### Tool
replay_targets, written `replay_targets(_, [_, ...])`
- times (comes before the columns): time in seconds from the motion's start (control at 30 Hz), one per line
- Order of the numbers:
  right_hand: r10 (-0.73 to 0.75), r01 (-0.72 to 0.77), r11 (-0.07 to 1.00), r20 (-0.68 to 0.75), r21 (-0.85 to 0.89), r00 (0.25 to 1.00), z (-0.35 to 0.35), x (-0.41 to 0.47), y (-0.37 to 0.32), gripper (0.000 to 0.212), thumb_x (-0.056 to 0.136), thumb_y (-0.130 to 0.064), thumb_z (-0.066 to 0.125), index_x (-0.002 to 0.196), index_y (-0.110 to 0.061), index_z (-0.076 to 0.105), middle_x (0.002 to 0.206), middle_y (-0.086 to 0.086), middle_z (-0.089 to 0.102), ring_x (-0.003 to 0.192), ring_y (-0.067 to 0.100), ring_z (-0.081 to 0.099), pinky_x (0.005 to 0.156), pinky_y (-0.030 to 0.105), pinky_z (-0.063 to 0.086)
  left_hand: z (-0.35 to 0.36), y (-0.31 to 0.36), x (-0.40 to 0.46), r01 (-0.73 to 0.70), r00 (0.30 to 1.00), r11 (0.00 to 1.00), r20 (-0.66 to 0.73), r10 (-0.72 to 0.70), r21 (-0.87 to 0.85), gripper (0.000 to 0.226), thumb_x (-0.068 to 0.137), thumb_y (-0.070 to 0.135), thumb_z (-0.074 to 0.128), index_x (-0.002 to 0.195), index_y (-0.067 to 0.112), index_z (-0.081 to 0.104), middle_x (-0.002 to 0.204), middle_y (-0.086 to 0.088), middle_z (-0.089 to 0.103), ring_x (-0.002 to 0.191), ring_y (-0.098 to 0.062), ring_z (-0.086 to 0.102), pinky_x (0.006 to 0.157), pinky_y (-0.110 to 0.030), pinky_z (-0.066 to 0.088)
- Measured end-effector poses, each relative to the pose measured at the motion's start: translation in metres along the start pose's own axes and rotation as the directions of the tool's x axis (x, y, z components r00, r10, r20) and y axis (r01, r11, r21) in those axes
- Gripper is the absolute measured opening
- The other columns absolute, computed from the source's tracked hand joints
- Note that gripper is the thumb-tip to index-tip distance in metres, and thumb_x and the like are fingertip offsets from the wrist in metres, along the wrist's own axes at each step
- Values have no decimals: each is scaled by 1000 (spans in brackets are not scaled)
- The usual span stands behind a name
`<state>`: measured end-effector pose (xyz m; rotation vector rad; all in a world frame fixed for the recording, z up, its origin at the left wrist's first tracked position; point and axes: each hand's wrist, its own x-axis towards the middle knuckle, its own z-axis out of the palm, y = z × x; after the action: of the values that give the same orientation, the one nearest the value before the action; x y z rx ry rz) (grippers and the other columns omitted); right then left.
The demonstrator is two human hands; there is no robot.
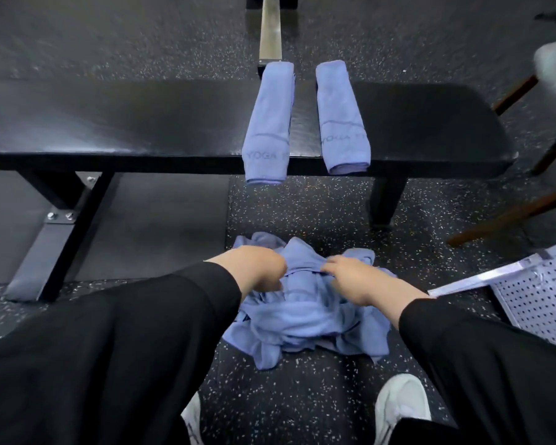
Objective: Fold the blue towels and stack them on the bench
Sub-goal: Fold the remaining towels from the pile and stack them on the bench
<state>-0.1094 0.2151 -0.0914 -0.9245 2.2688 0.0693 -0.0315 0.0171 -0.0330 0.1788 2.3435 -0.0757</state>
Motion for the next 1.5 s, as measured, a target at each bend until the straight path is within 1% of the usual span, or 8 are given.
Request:
replay_targets(0.13, [26, -16, 990, 70, -143, 997, 20, 22, -10, 57, 102, -7, 43, 156, -23, 34, 172, 4, 2, 154, 36, 16, 115, 63, 31, -7, -4, 6, 9, 999, 995, -47, -13, -95, 41, 105, 33, 45, 133, 9, 61, 131, -14, 64, 119, -32, 59, 86, -35, 44])
replay_targets(0.43, [191, -150, 971, 228, -185, 955, 29, 56, -20, 73, 96, -2, 49, 162, -19, 21, 172, 1, -6, 156, 34, 4, 118, 67, 18, -8, -10, 21, -49, 999, 990, -9, 48, -133, 42, 107, 35, 43, 136, 8, 57, 129, -14, 65, 118, -33, 59, 91, -39, 46])
replay_targets(0.6, [214, -214, 977, -70, 7, 974, 33, 68, -20, 25, 97, -17, 54, 120, -12, 62, 131, 9, 56, 121, 32, 55, 93, 42, 45, -7, -16, 22, -38, 999, 984, -29, 34, -173, 42, 107, 34, 44, 136, 8, 57, 130, -16, 64, 120, -34, 58, 92, -39, 46])
replay_targets(0.7, [243, -135, 937, -320, 323, 916, 26, 65, -21, 17, 93, -11, 57, 110, -9, 58, 102, 14, 66, 96, 37, 64, 75, 39, 48, -8, -20, 18, -17, 998, 986, -58, 7, -164, 40, 106, 34, 44, 134, 9, 59, 128, -15, 64, 117, -34, 59, 86, -38, 43])
replay_targets(0.83, [328, -164, 890, -347, 426, 878, -3, 43, -29, 17, 98, -14, 53, 106, -4, 64, 96, 14, 68, 98, 36, 62, 66, 33, 34, -11, -22, 2, -14, 983, 978, -184, -25, -206, 33, 104, 34, 44, 121, 14, 65, 121, -9, 67, 112, -32, 61, 88, -40, 49])
replay_targets(1.1, [113, 195, 804, -466, 562, 878, -89, -52, -68, 19, 95, -14, 60, 81, -23, 70, 77, -8, 68, 70, 6, 56, 62, 20, 40, -46, 1, -69, -191, 856, 781, -491, -163, -594, 40, 97, 35, 59, 134, 20, 58, 120, -3, 68, 110, -24, 62, 92, -33, 48])
replay_targets(1.3, [148, 286, 740, -562, 609, 814, -150, -133, -94, 16, 86, -32, 75, 77, -19, 74, 65, -3, 68, 60, 6, 50, 59, 29, 37, -66, 23, -128, -349, 678, 634, -653, -338, -690, 24, 96, 30, 62, 78, 16, 54, 68, 7, 53, 68, -13, 48, 54, -19, 32])
replay_targets(1.5, [48, 355, 754, -586, 552, 809, -173, -194, -92, 22, 87, -25, 77, 70, -15, 68, 57, -7, 57, 55, 6, 41, 53, 26, 32, -101, 17, -183, -481, 511, 559, -734, -448, -676, 35, 101, 25, 52, 71, 7, 49, 60, 7, 45, 59, -11, 37, 56, -30, 29])
